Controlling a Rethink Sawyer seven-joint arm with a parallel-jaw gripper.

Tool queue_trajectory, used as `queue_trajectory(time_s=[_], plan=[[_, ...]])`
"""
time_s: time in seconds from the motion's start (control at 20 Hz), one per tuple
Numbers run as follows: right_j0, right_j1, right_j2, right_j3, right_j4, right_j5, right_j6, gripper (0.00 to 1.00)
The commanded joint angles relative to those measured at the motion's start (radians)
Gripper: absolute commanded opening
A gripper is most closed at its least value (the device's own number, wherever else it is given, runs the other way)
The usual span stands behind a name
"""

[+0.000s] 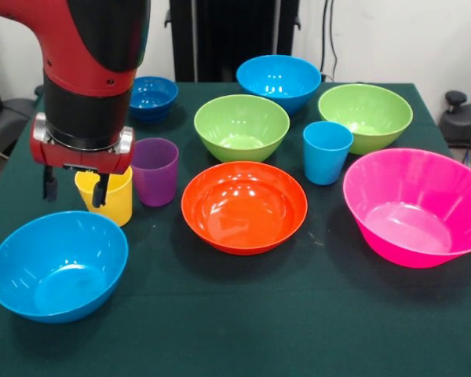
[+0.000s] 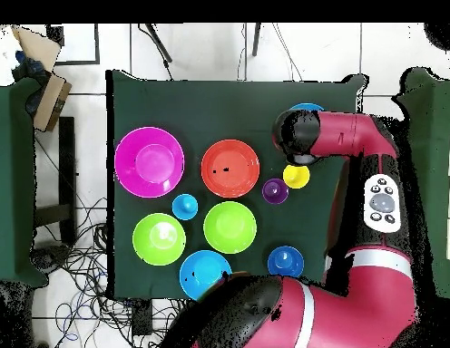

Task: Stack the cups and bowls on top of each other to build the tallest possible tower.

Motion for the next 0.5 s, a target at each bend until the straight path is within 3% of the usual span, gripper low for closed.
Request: queue_trajectory(time_s=[0.05, 0.5], plan=[[-0.008, 0.066, 0.099, 0.062, 0.014, -0.015, -0.044, 1.00], [0.003, 0.073, 0.092, 0.055, -0.003, -0.021, -0.062, 1.00]])
